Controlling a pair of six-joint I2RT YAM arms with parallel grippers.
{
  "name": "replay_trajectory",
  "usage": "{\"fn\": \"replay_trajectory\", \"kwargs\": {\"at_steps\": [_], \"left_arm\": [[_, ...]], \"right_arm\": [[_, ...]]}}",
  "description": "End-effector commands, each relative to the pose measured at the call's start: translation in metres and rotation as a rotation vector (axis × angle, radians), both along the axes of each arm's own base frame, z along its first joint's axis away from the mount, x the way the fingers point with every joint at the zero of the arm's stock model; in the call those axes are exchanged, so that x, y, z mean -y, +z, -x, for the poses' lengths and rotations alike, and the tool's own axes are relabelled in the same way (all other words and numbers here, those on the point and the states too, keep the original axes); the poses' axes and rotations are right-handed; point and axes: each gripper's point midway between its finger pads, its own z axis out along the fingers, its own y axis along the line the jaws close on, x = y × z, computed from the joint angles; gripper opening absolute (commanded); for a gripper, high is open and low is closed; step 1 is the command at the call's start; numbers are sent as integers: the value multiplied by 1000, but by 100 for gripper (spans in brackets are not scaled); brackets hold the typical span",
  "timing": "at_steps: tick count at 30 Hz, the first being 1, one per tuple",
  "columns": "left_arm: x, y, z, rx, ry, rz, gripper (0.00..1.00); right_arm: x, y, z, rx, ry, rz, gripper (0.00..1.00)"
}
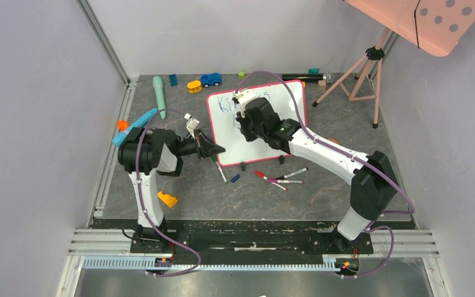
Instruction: Write a sentence on the whiteboard
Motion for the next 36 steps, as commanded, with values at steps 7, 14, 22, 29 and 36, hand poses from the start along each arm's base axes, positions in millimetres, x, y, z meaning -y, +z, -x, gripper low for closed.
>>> {"fn": "replay_trajectory", "kwargs": {"at_steps": [7, 14, 22, 29, 36], "left_arm": [[-6, -8, -8, 188, 33, -46, 3], [-5, -8, -8, 188, 32, -46, 3], [-6, -8, -8, 189, 33, -46, 3], [-6, -8, -9, 189, 33, -46, 3], [-5, -8, -8, 190, 33, -46, 3]], "right_arm": [[7, 25, -23, 71, -68, -9, 0], [5, 30, -27, 79, -69, -18, 0], [14, 29, -29, 78, -96, 0, 0], [23, 21, -23, 60, -104, 16, 0], [21, 11, -16, 32, -71, 18, 0]]}}
